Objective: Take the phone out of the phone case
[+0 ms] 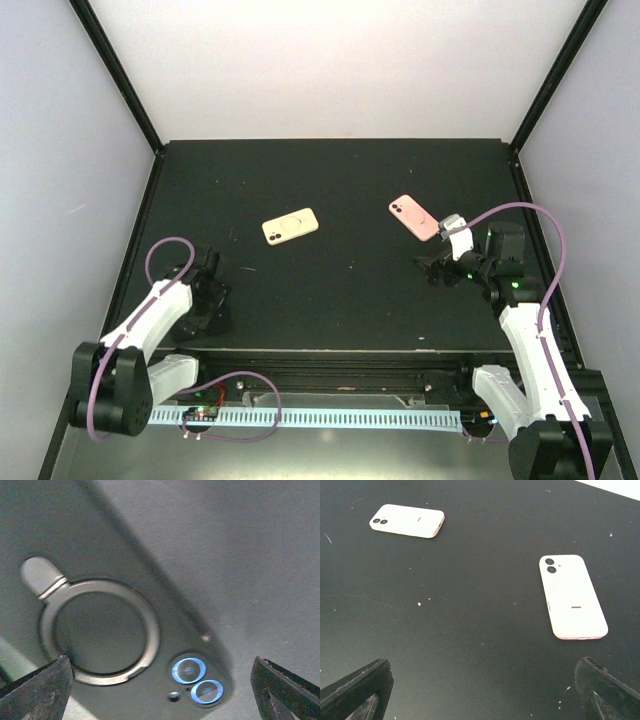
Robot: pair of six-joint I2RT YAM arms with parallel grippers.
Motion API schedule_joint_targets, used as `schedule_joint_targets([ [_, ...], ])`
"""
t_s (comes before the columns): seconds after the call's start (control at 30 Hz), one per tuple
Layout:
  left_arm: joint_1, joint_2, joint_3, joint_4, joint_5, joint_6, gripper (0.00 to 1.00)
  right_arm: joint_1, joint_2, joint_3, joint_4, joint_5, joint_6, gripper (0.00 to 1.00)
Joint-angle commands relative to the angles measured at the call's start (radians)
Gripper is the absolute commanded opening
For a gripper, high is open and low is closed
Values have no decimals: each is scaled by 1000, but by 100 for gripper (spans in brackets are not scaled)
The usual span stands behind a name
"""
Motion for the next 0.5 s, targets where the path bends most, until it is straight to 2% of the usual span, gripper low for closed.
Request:
schedule_joint_targets([
  [0.0, 10, 135, 101, 178, 66, 125, 99, 5, 3, 26, -3, 3, -5, 100],
  [0.2, -41, 380, 202, 295, 248, 307, 99, 6, 16, 27, -3, 9, -5, 100],
  [0.33, -109, 447, 246, 289, 224, 339, 99, 4, 22, 28, -5, 14, -5, 100],
  [0.47, -137, 379, 257, 216, 102, 351, 99, 5, 23, 27, -7, 15, -8, 100],
])
